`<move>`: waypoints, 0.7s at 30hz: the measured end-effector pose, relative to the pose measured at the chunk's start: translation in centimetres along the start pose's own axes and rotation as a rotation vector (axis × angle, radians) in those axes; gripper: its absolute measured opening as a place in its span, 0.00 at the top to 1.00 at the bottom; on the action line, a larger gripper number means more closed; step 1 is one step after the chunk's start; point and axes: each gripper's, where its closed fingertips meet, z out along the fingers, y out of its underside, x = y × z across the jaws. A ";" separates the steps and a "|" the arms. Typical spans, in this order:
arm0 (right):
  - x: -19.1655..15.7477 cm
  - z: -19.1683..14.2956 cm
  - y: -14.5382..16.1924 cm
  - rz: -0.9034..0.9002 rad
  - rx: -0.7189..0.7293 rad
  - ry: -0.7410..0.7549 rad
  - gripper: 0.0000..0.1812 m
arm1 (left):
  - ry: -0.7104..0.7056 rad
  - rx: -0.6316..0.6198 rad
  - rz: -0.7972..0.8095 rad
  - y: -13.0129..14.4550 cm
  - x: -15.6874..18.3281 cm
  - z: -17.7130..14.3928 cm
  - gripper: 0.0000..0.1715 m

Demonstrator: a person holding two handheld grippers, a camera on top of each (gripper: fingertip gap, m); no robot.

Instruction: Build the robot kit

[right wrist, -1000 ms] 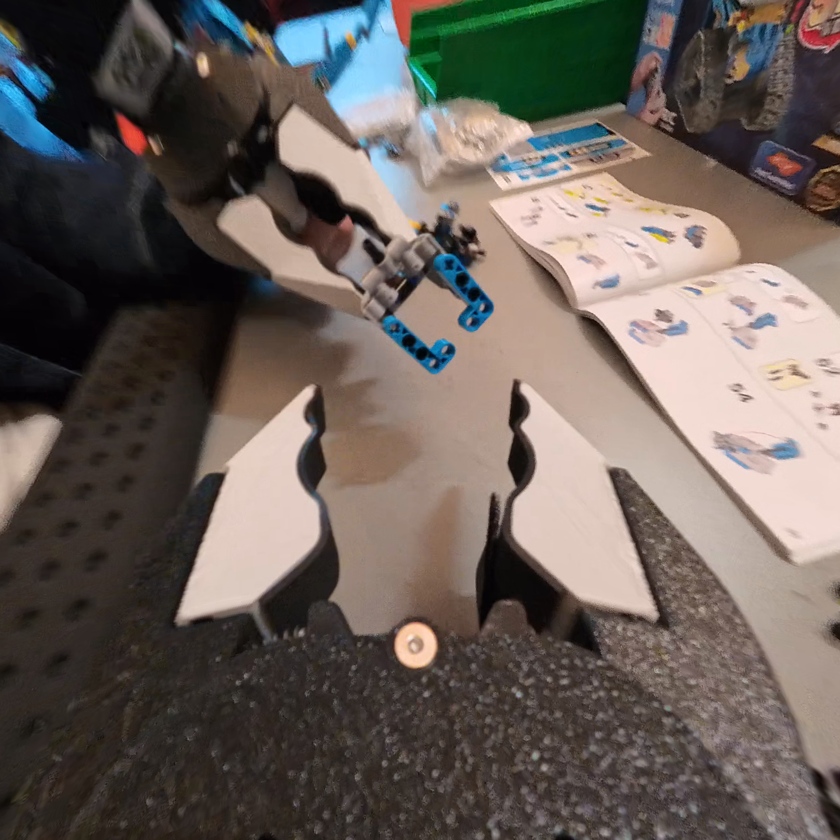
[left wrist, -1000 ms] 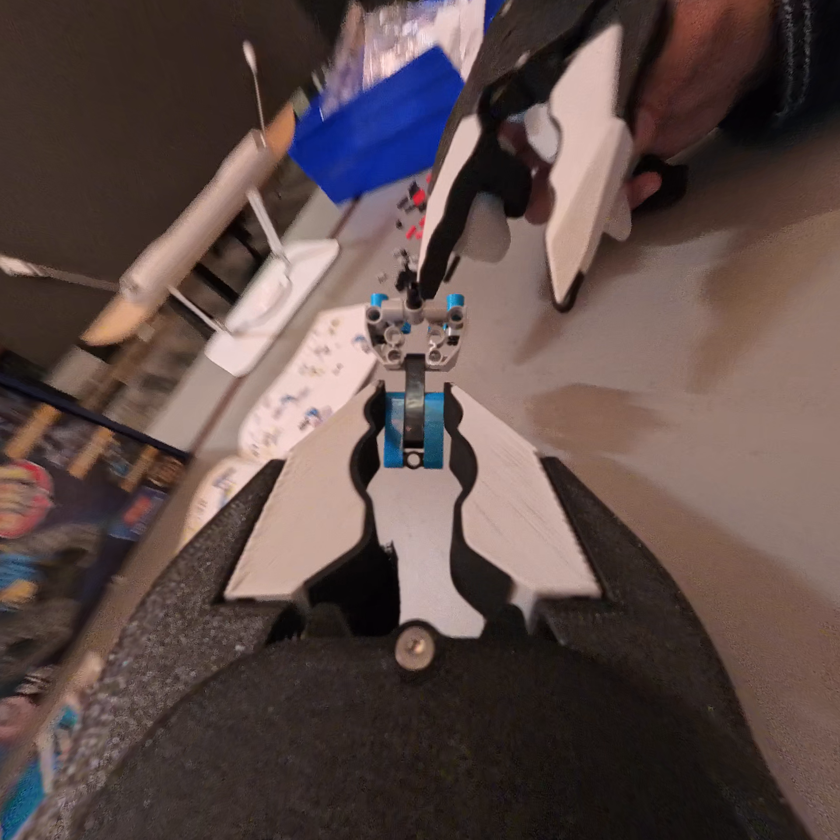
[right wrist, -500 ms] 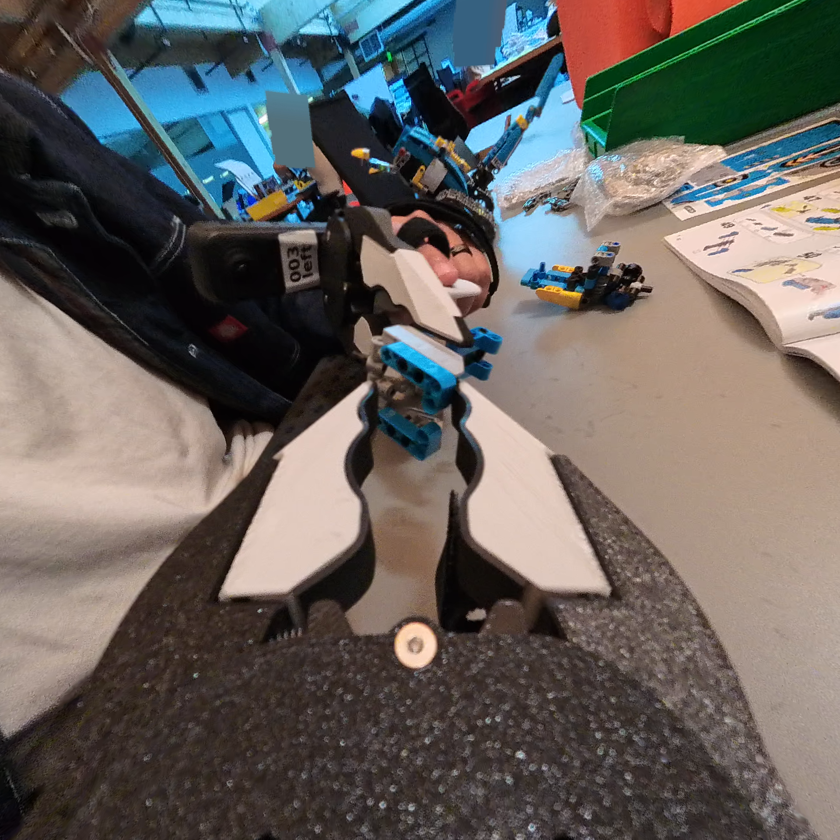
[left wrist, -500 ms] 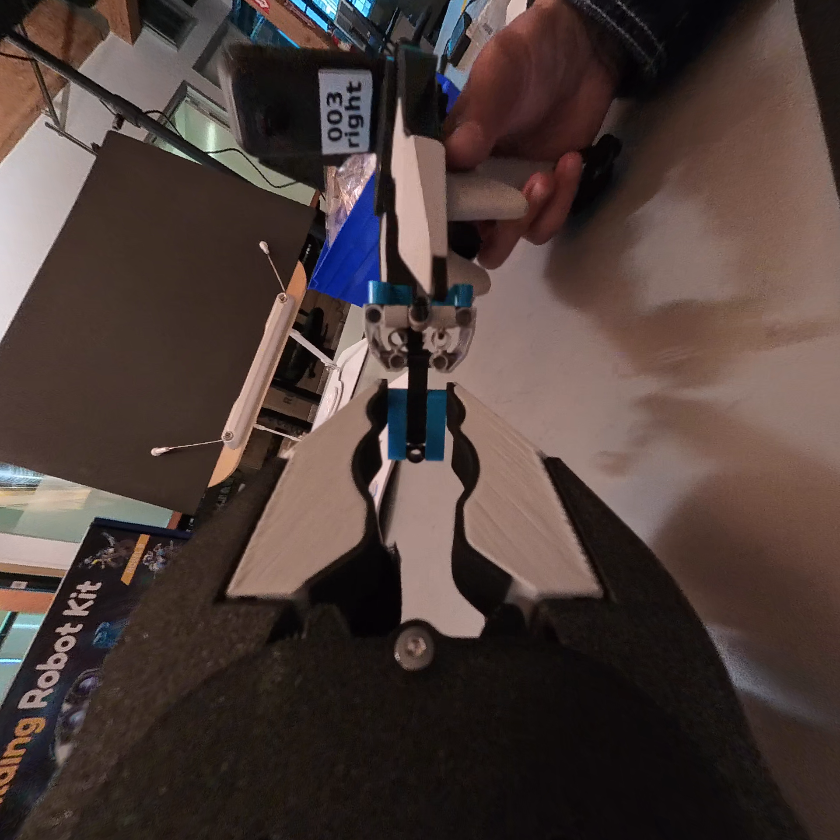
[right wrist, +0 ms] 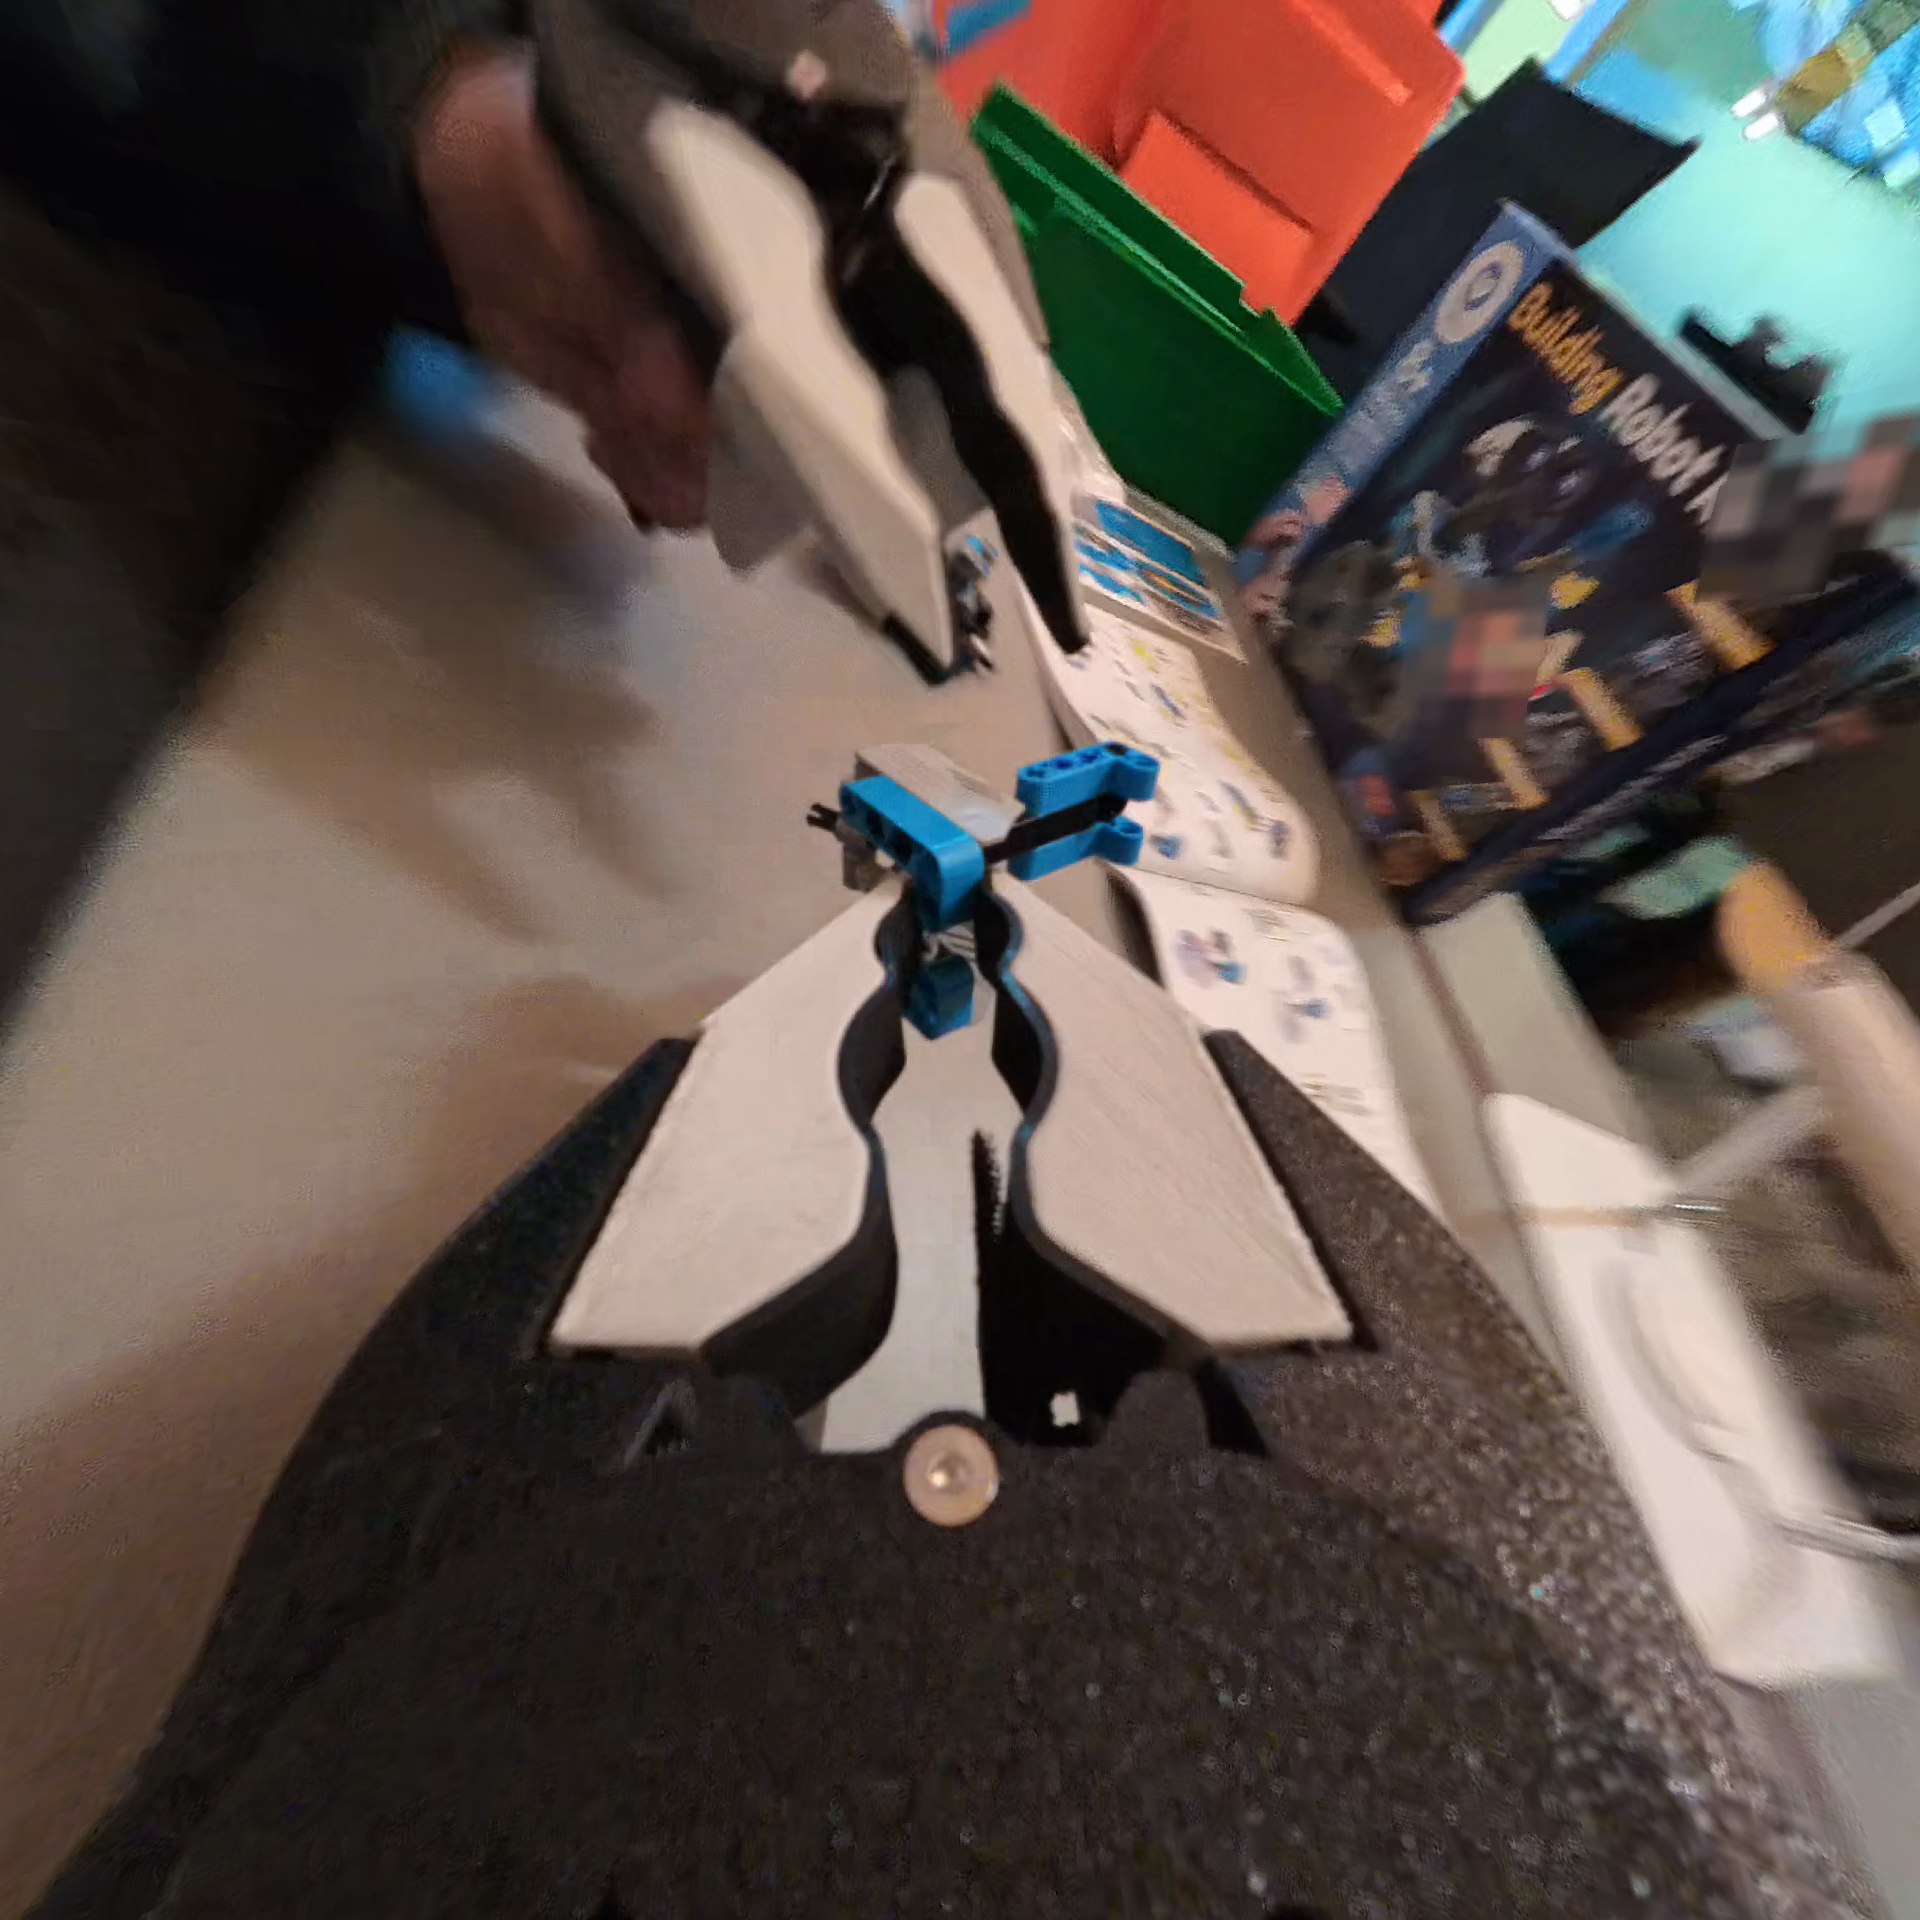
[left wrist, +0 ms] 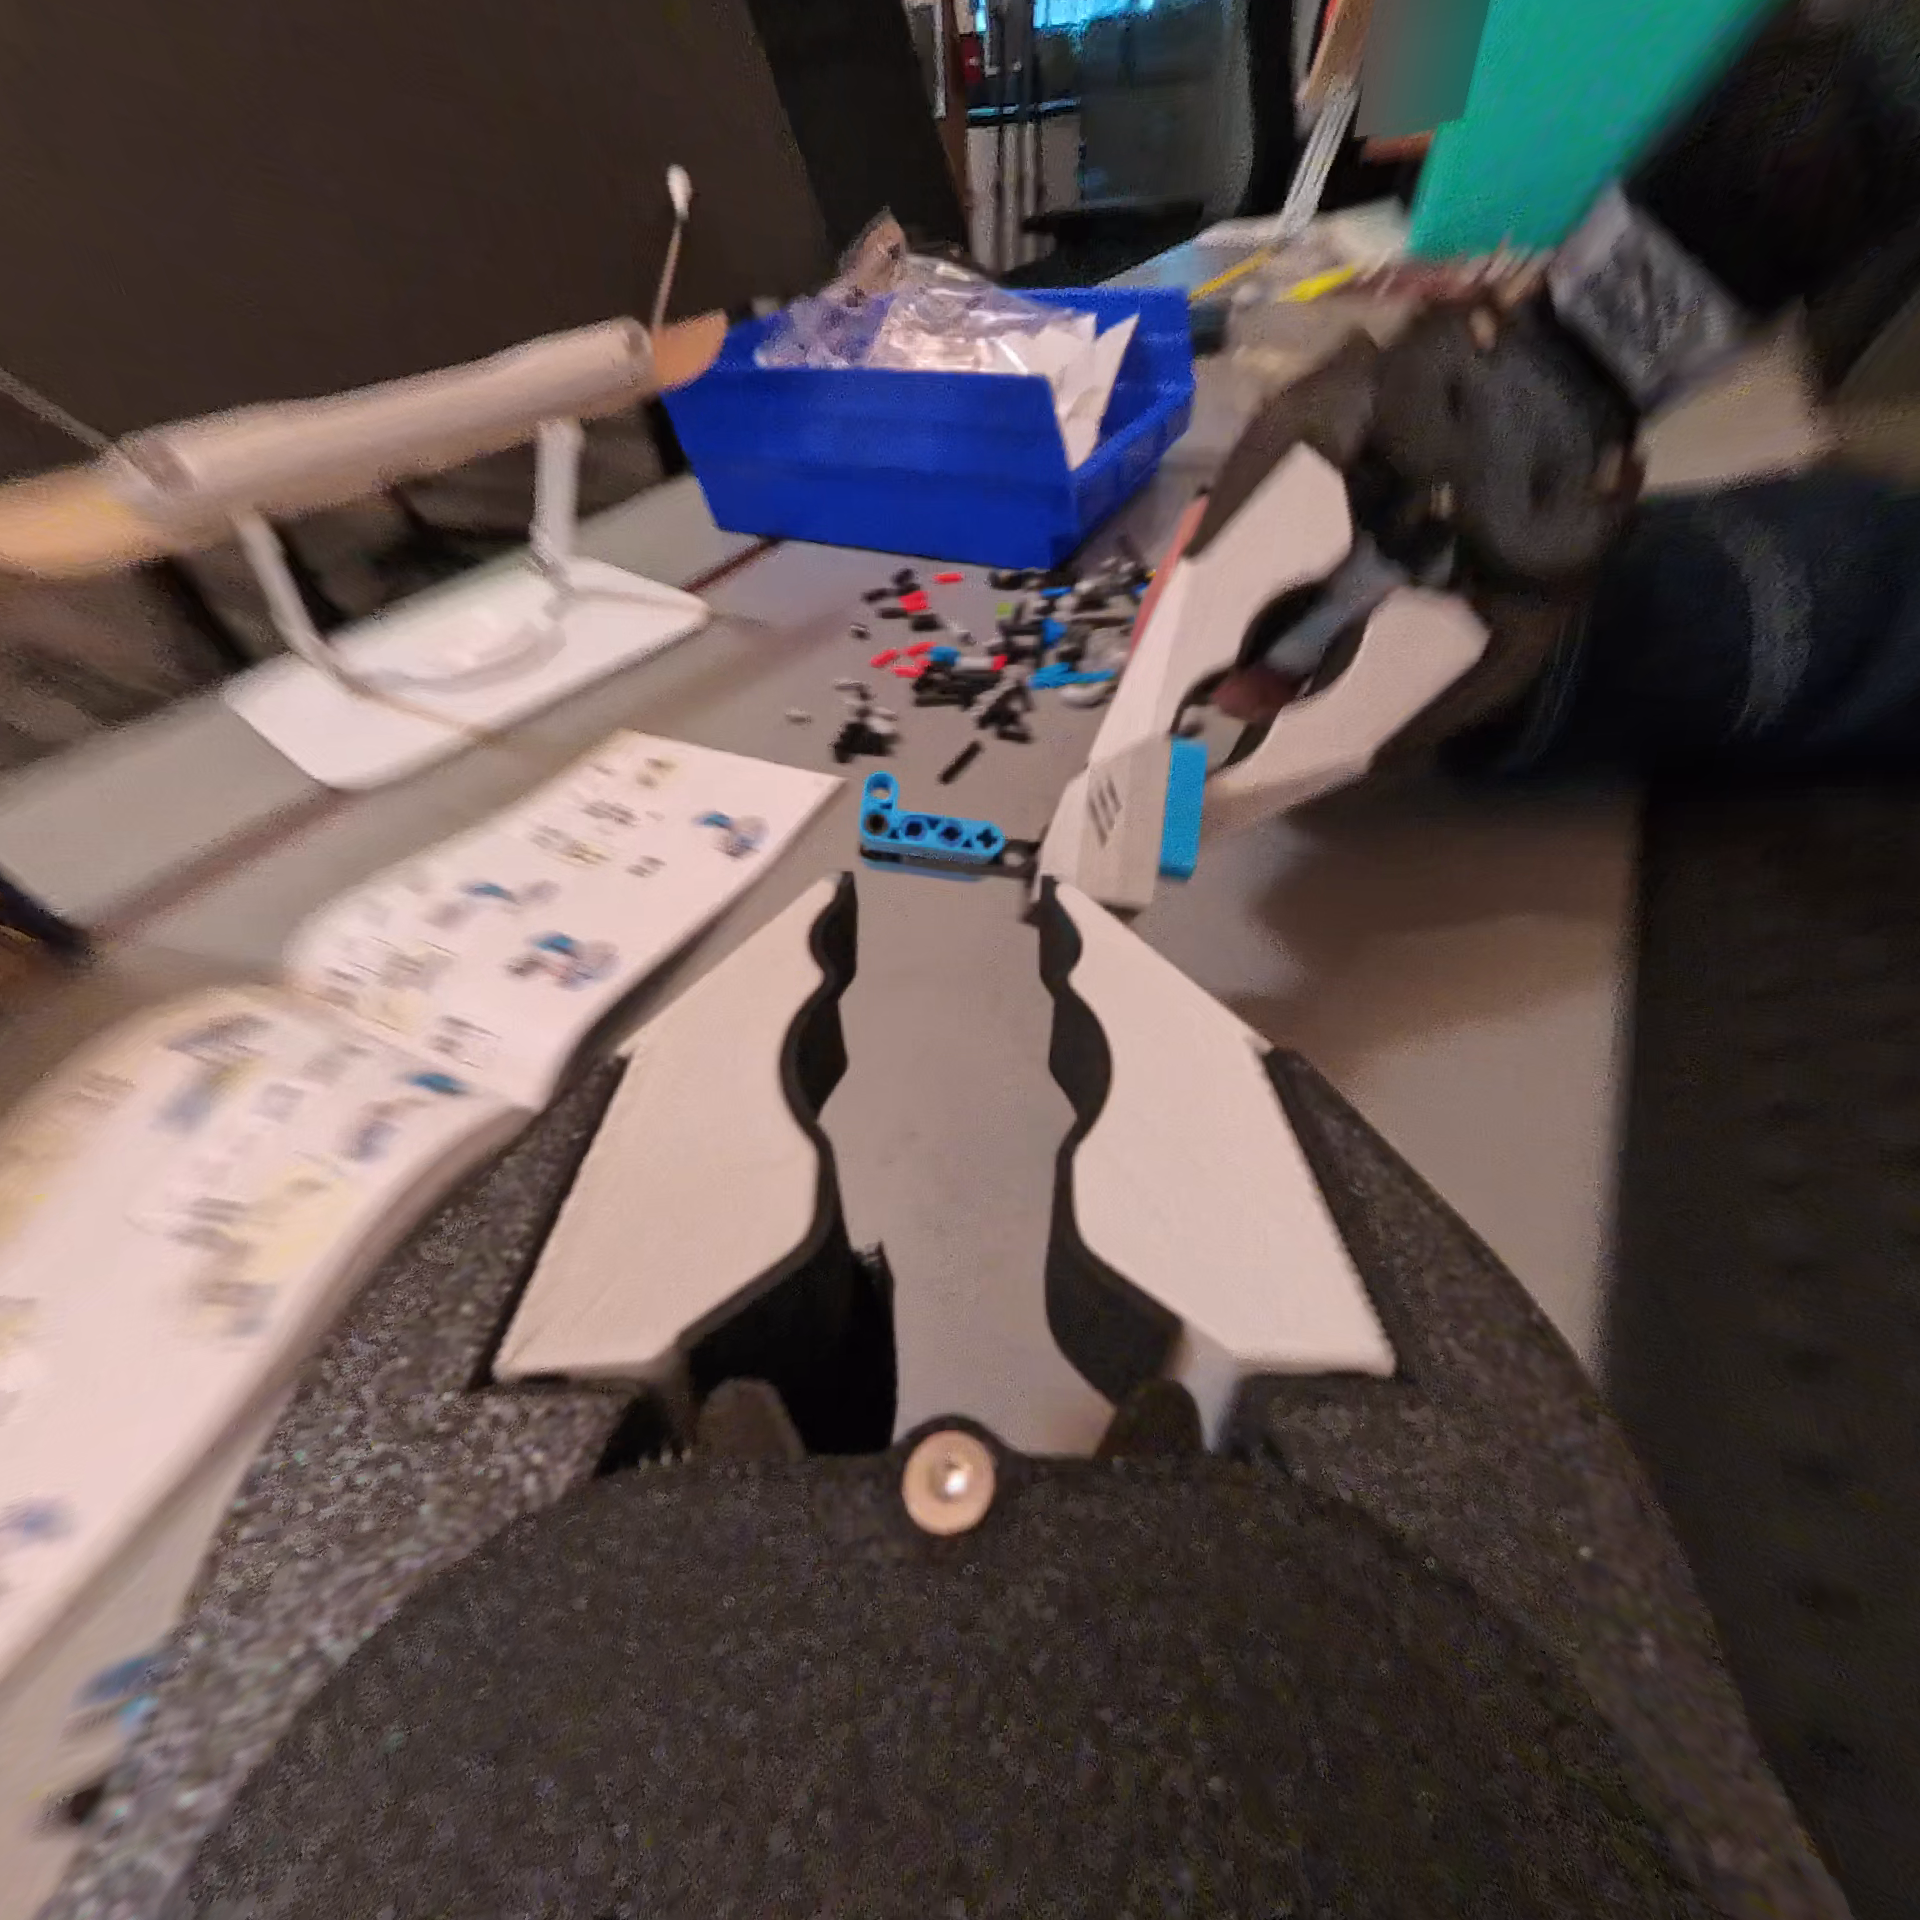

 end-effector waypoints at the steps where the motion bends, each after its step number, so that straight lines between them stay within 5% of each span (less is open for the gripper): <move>1: 0.0 0.2 0.6 -0.111 -0.054 0.050 0.96 | 0.066 0.005 -0.130 0.1 0.1 0.1 0.78; 6: -0.5 1.0 1.2 -0.525 -0.224 0.202 0.96 | 0.260 0.018 -0.634 0.6 -0.5 1.0 0.72; 10: -0.9 1.4 0.9 -0.698 -0.271 0.254 0.96 | 0.253 -0.022 -0.700 1.7 -1.0 1.5 0.73; 14: -1.7 1.8 0.8 -0.773 -0.266 0.252 0.95 | 0.253 -0.057 -0.621 2.0 -0.7 1.4 0.88; 18: -1.5 1.7 0.0 -0.674 -0.165 0.309 0.94 | 0.239 -0.055 -0.494 1.5 -0.7 0.9 0.90; 21: -2.2 1.4 -0.4 -0.311 -0.063 0.178 0.74 | 0.236 -0.046 -0.382 1.2 -0.7 0.2 0.91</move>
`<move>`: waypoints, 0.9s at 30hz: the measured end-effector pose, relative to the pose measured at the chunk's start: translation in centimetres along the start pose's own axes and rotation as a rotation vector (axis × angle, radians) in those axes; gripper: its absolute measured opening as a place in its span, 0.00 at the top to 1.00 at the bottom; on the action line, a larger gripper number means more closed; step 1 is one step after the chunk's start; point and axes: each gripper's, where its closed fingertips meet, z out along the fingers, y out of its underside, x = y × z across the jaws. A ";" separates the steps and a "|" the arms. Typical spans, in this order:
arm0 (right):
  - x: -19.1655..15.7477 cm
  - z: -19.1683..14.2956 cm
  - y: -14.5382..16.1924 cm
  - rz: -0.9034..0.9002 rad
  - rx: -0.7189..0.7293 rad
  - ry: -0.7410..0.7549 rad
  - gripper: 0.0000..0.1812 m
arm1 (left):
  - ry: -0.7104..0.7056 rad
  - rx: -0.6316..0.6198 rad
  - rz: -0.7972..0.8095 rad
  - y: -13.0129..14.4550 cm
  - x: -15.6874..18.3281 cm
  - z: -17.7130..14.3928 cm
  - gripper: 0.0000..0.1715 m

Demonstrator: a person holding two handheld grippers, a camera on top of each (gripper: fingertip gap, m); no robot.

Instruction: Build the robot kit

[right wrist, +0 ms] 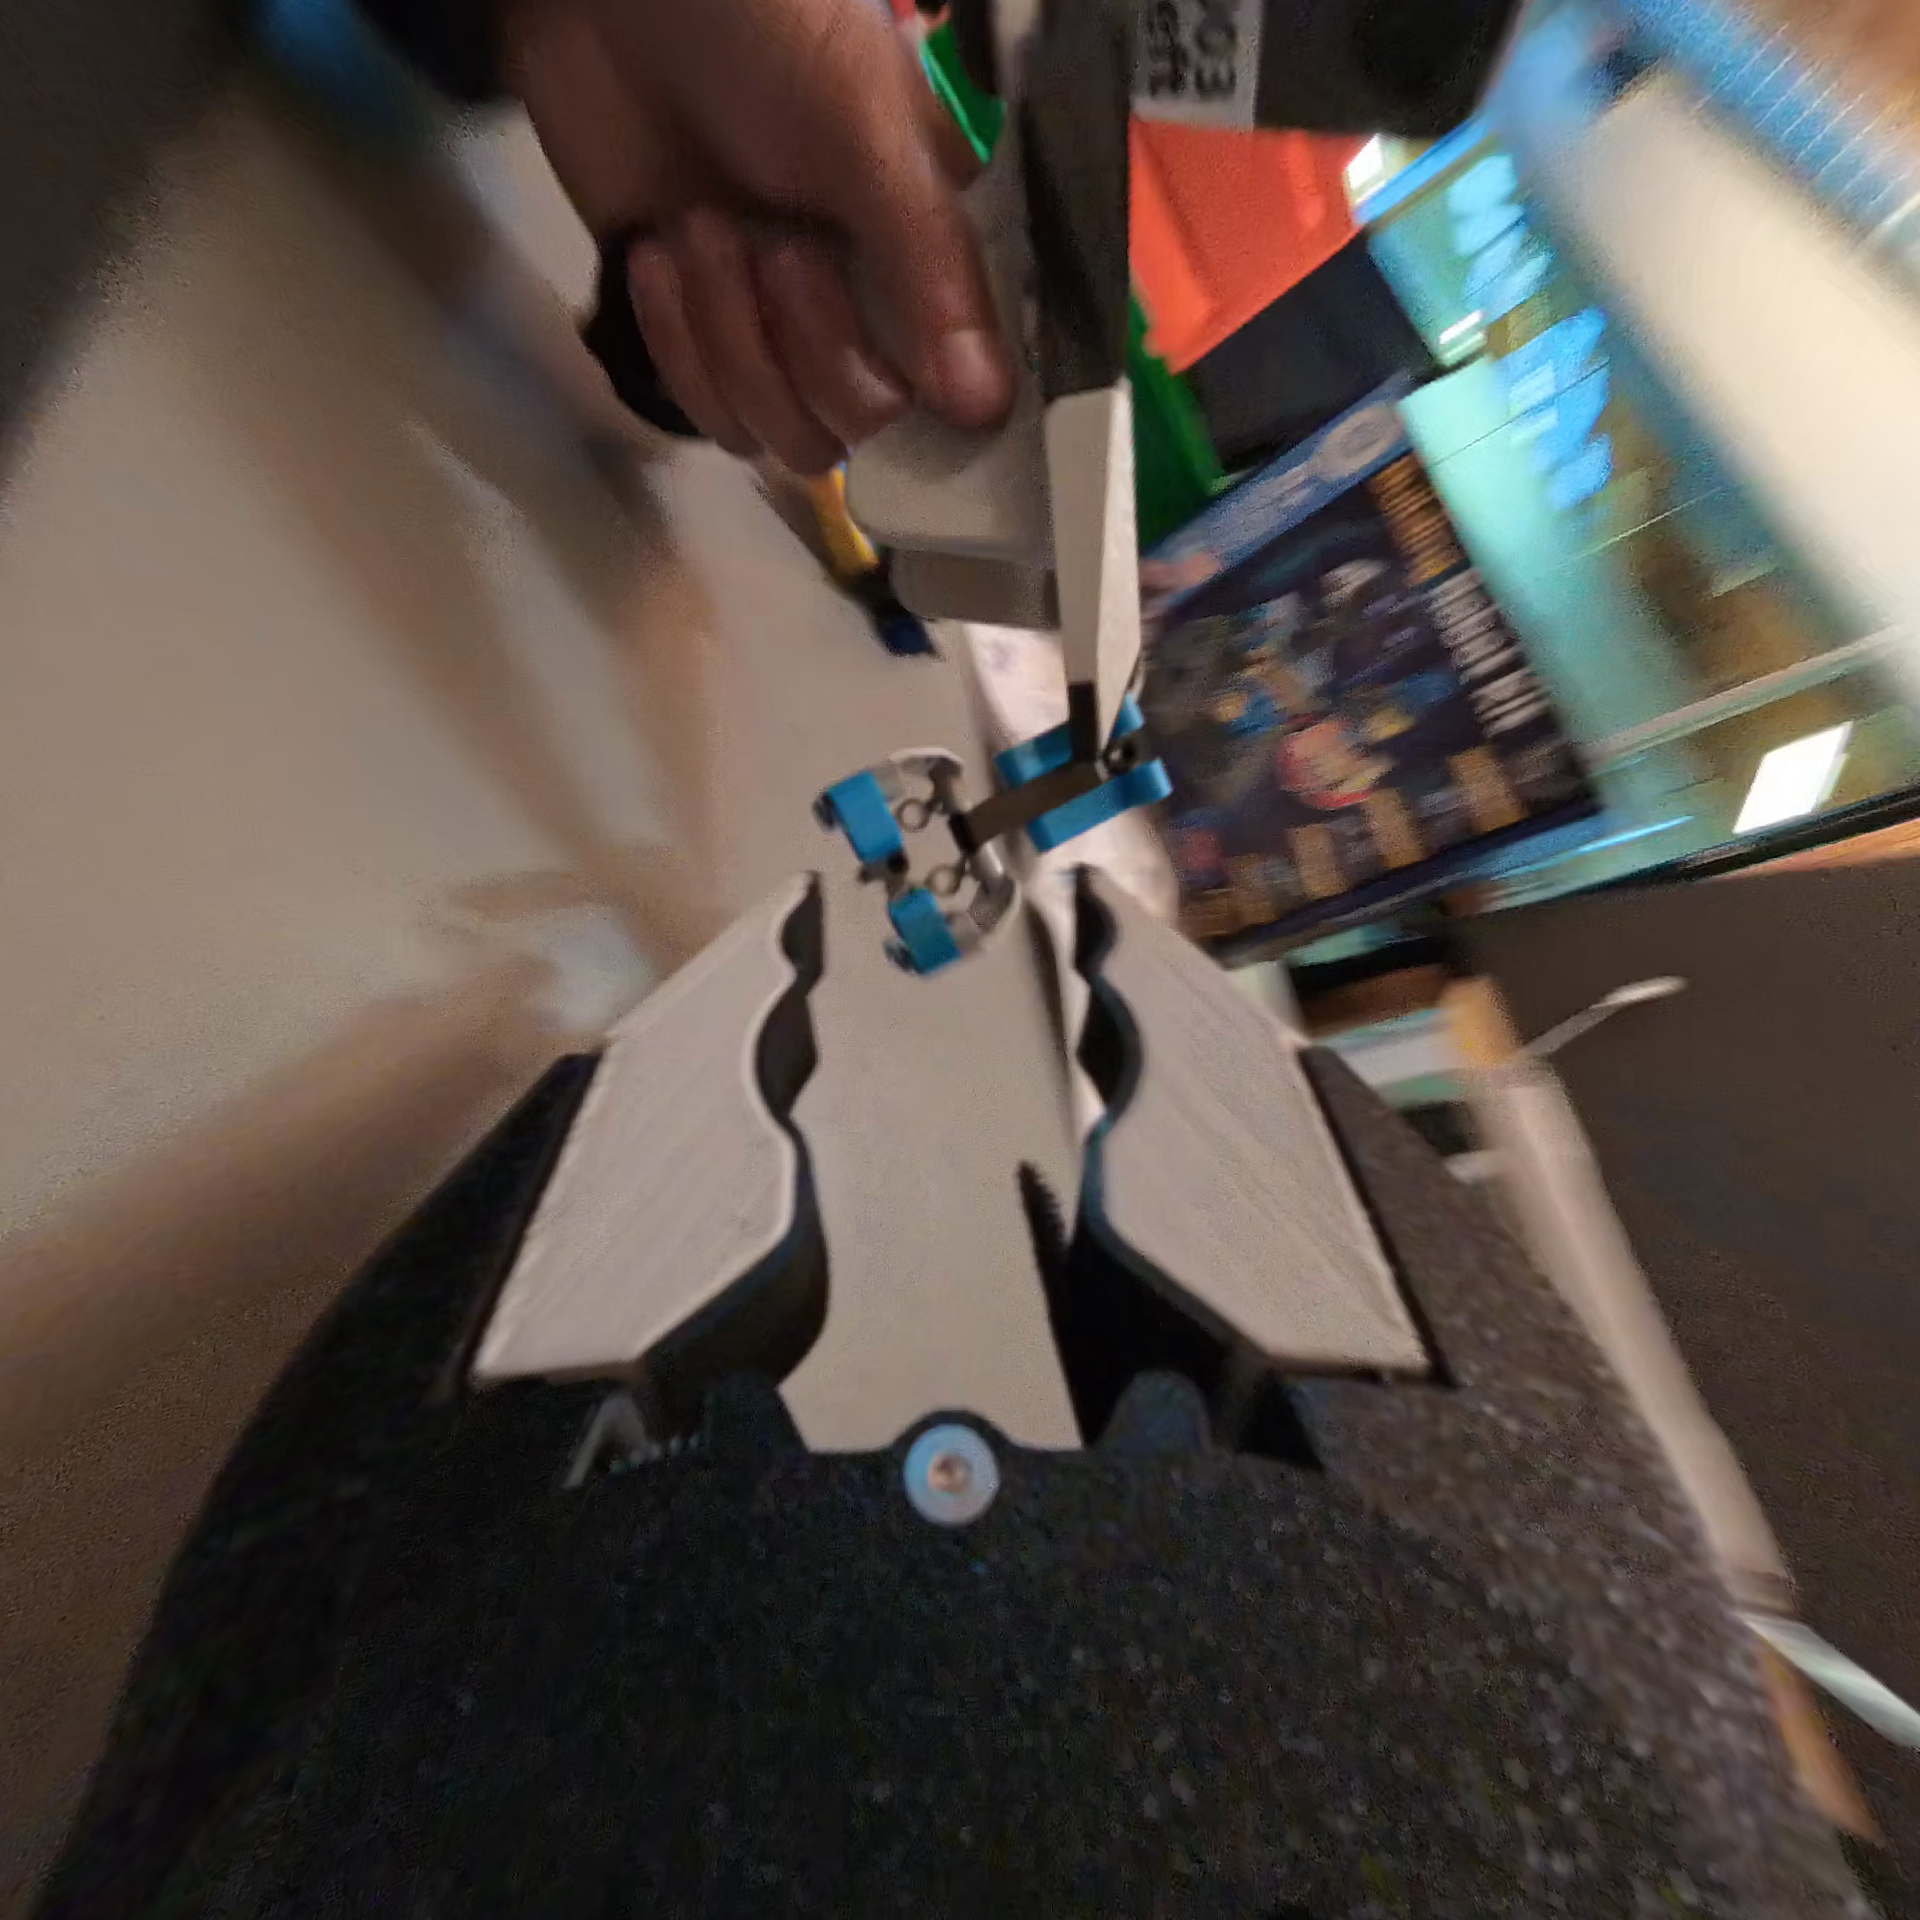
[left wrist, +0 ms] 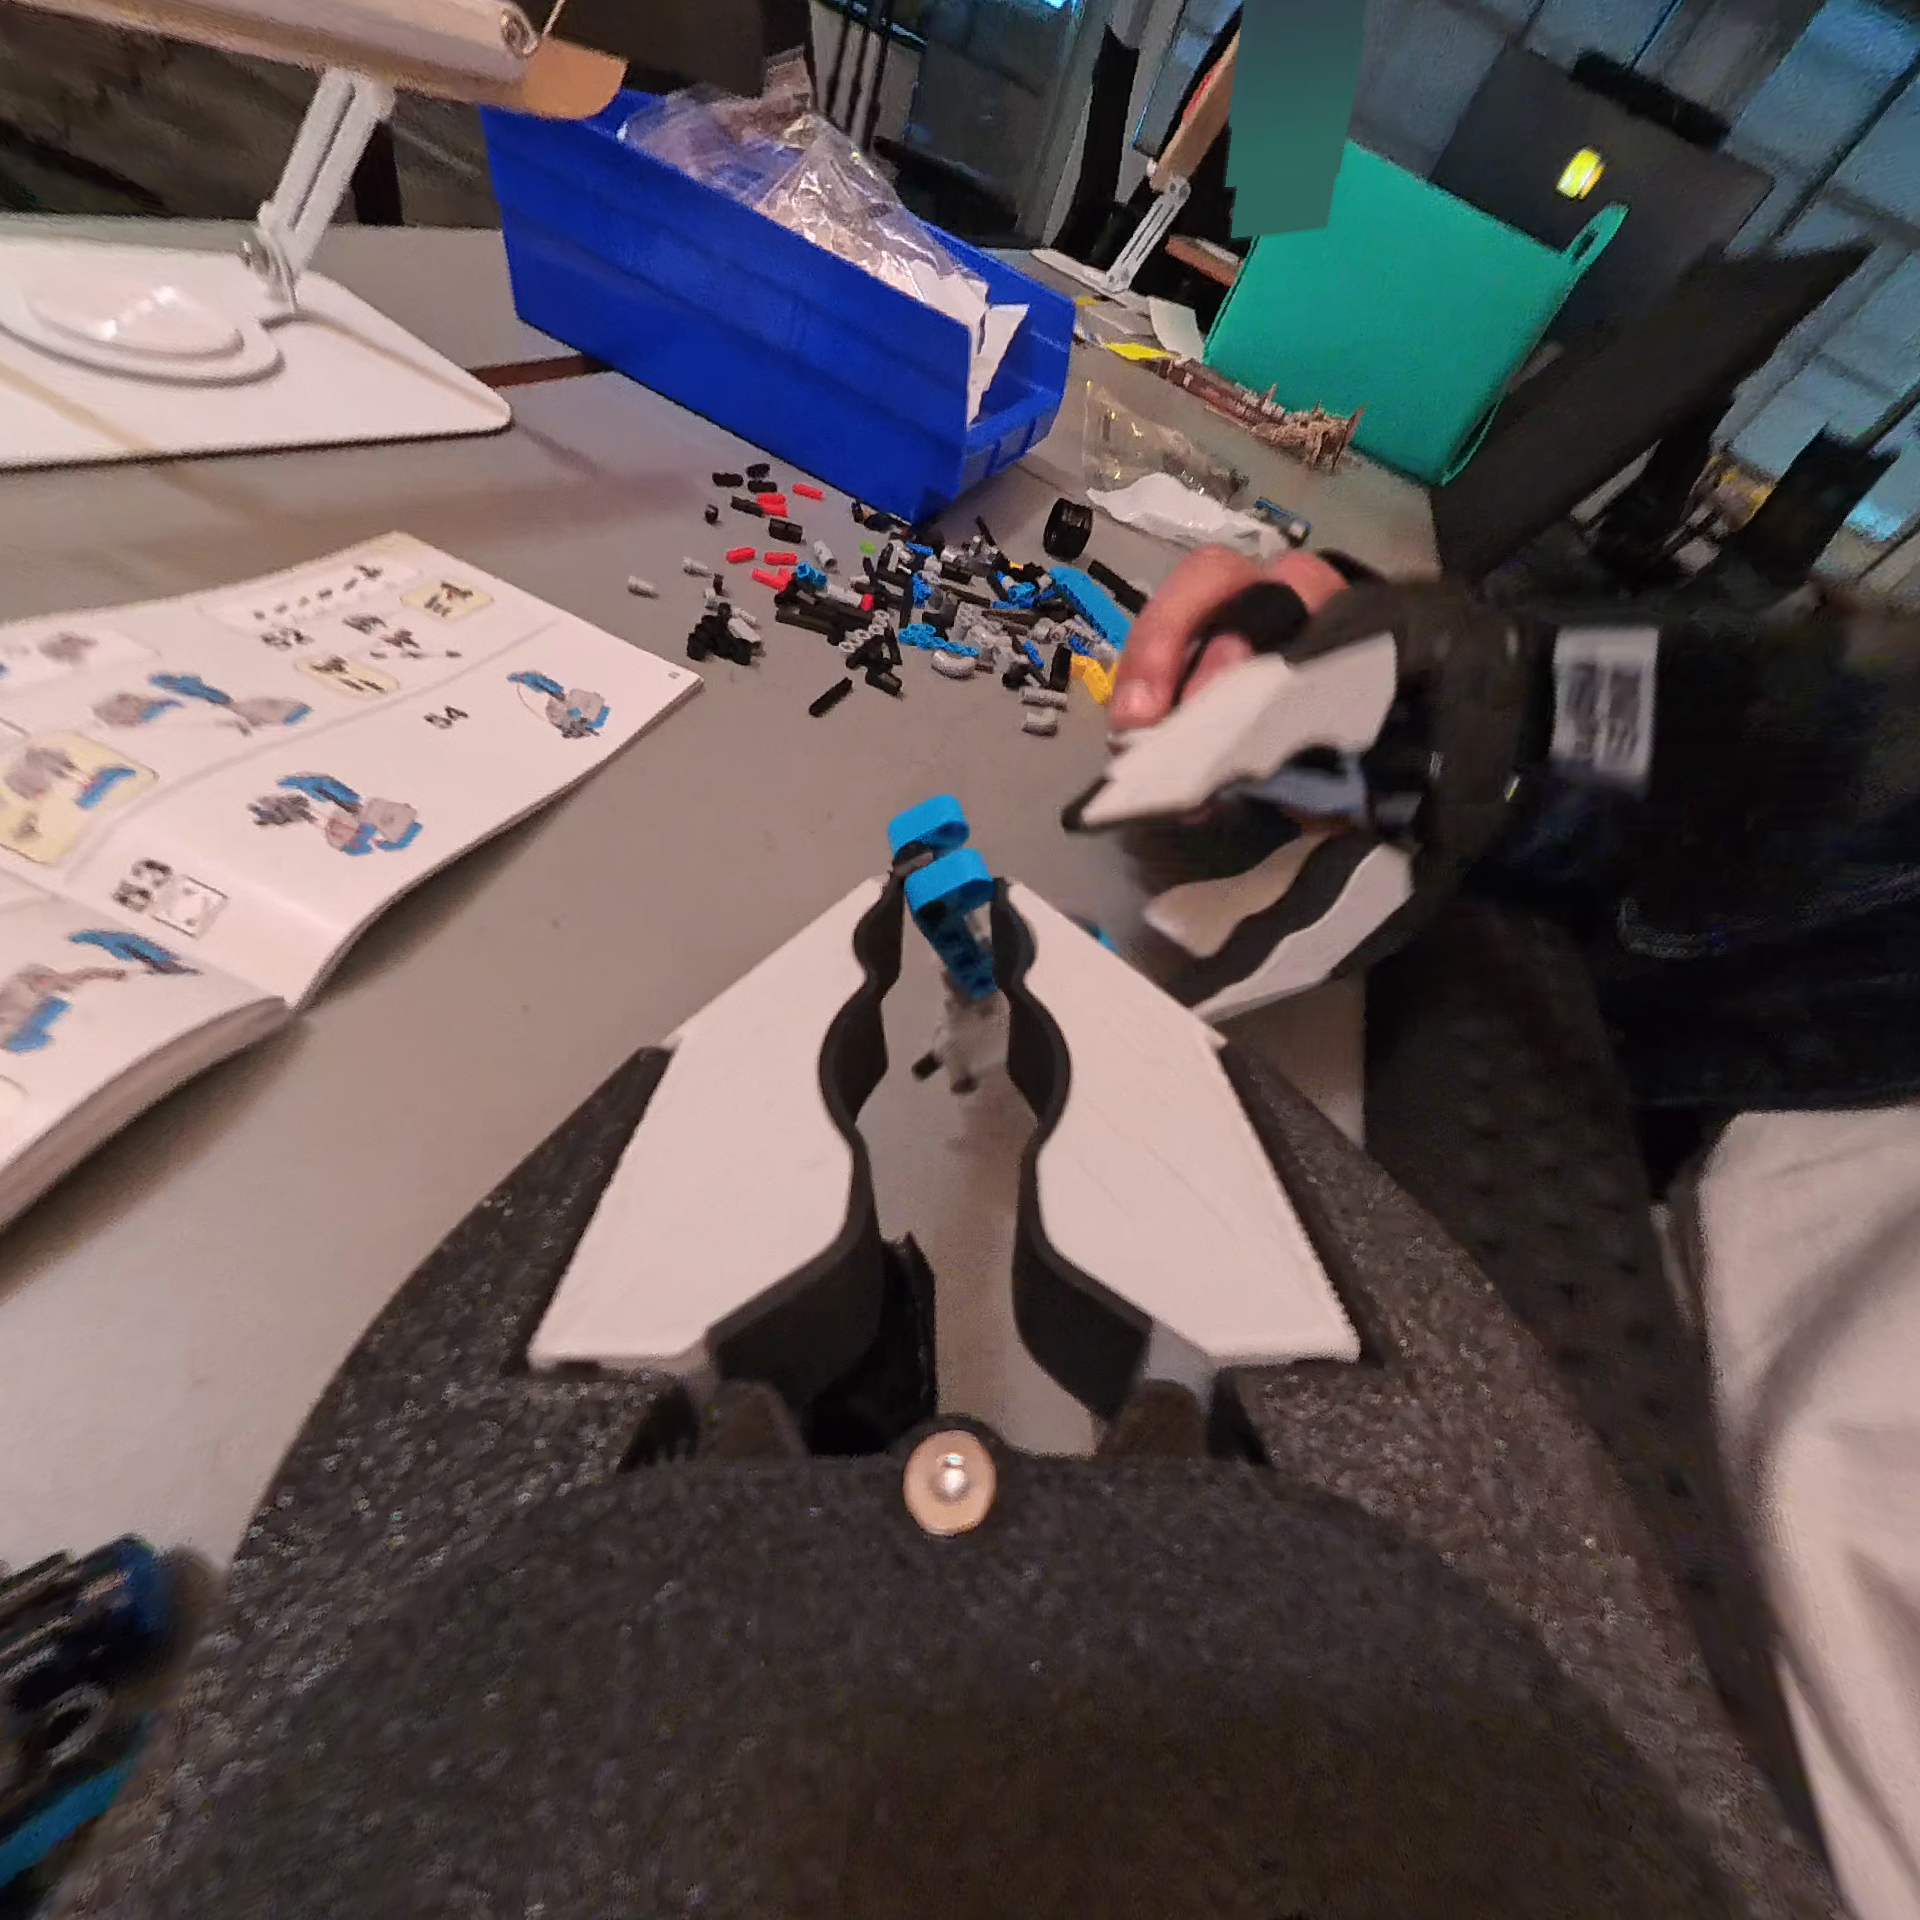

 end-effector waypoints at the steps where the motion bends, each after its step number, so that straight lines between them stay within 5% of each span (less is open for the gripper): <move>1: -0.2 -0.2 -0.2 0.156 0.018 -0.088 0.65 | -0.008 -0.007 0.043 0.1 0.1 -0.1 0.91; 2: 0.0 -0.5 -0.7 0.296 0.051 -0.160 0.59 | -0.003 -0.014 0.080 0.2 0.5 -0.2 0.91; 4: 0.2 -1.1 -1.4 0.526 0.126 -0.286 0.69 | 0.054 -0.008 0.140 0.1 1.9 -0.2 0.91; 8: 0.0 -1.0 -1.4 0.890 0.167 -0.507 0.68 | 0.212 0.024 0.186 -0.1 5.3 -0.3 0.91; 14: 0.8 -2.5 -4.5 1.194 0.392 -0.781 0.82 | 0.284 0.020 0.198 0.3 6.9 0.2 0.91; 18: 0.1 -0.5 -2.8 1.115 0.298 -0.700 0.95 | 0.201 -0.016 0.197 0.7 5.2 0.9 0.91; 23: 1.8 3.3 3.5 1.097 -0.130 -0.410 0.96 | -0.221 -0.057 0.155 0.7 -2.3 -0.2 0.86; 27: 2.9 5.7 4.6 1.157 -0.262 -0.212 0.96 | -0.456 0.059 0.227 -1.5 -4.2 -3.6 0.87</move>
